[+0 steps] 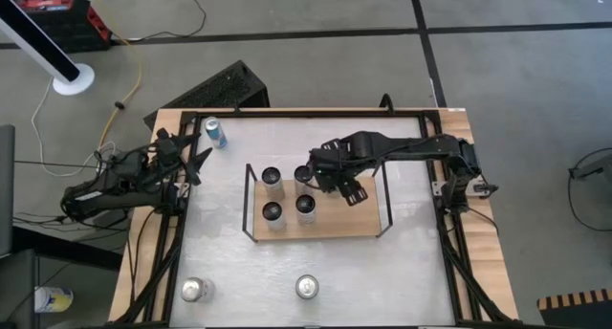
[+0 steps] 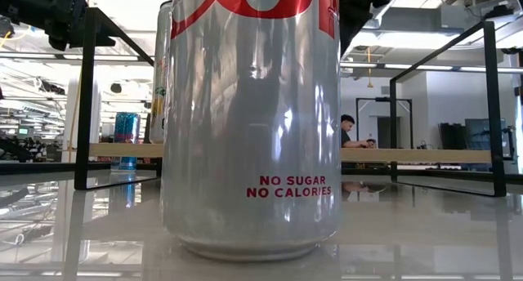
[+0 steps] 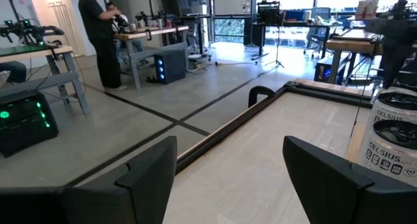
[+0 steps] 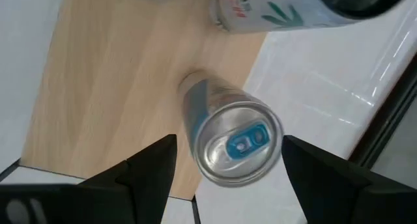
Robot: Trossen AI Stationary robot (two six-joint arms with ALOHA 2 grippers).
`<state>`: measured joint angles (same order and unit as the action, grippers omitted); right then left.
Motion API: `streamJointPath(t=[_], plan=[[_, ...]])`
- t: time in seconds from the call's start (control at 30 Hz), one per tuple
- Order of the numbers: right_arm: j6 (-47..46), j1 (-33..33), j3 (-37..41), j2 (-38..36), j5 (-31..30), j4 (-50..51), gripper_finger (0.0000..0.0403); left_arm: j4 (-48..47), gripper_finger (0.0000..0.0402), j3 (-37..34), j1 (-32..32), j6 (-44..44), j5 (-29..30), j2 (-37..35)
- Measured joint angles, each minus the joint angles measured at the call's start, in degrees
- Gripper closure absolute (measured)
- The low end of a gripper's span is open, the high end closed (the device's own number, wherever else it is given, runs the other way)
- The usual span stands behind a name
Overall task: Place canned beverage on shelf
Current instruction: Put the right blue soda can on the shelf
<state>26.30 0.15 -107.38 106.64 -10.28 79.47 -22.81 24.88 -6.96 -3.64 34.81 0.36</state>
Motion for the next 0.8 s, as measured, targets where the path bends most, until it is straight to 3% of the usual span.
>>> streamJointPath(t=[0.8], plan=[[-1.92,-3.93,-0.02,0.03,3.16,-2.13,0.0101,0.0,0.0136,0.0,0.02,0.0,-0.04,-0.02]])
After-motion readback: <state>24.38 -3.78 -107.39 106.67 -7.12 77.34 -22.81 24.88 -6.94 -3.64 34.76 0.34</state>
